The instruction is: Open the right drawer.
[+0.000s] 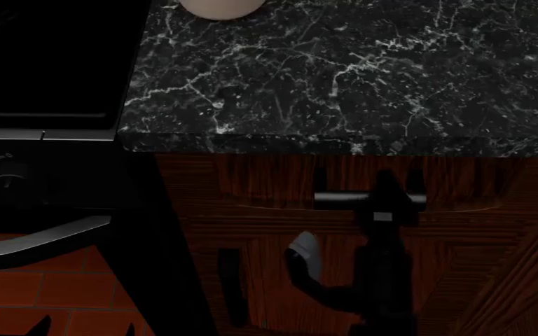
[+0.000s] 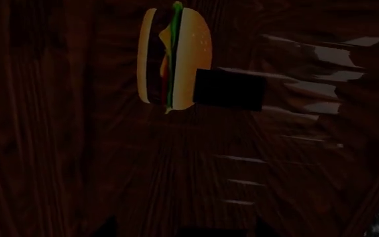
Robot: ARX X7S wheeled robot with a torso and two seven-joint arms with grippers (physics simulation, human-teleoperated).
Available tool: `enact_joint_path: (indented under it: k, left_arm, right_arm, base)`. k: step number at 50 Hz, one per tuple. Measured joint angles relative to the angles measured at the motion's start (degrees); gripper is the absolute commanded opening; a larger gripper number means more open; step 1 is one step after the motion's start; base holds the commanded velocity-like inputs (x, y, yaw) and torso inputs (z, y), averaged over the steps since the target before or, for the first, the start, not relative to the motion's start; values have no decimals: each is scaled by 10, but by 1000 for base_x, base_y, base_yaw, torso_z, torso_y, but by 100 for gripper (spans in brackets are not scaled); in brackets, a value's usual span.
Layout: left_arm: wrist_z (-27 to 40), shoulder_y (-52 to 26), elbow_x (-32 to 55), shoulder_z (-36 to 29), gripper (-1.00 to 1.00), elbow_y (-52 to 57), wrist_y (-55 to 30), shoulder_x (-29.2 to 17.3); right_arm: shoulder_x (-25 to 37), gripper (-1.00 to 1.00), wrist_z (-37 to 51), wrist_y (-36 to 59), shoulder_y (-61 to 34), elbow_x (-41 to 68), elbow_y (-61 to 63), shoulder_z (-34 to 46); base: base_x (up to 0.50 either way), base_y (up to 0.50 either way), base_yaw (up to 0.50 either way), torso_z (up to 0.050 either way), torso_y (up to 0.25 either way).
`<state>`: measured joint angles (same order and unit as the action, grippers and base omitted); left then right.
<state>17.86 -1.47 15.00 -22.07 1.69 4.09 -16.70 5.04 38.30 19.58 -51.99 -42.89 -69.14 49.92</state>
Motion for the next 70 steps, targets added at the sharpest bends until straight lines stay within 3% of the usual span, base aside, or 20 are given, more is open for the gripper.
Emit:
enact_joint_path:
  k: [7,8,30,70]
  left_arm:
    - [1,1,0,-1,100,2,0,-1]
    - [1,1,0,-2,100,1,0,-1]
    - [3,-2,4,-5,100,0,0,-3]
    - [7,-6,8,-11,100,-4,1,-7]
  right_arm:
    - [-6,100,10,-9,-15,17,-29,12]
    - [-7,-100,11,-10,-17,21,-31,15]
    - [-4,-100,43,-26,-27,90,-36,62]
    - [133,-100,-56,144,101,65,338,86]
  base:
    - [0,0,0,0,0]
    - [0,0,0,0,0]
    - [1,0,0,0,0]
    - [0,0,1,0,0]
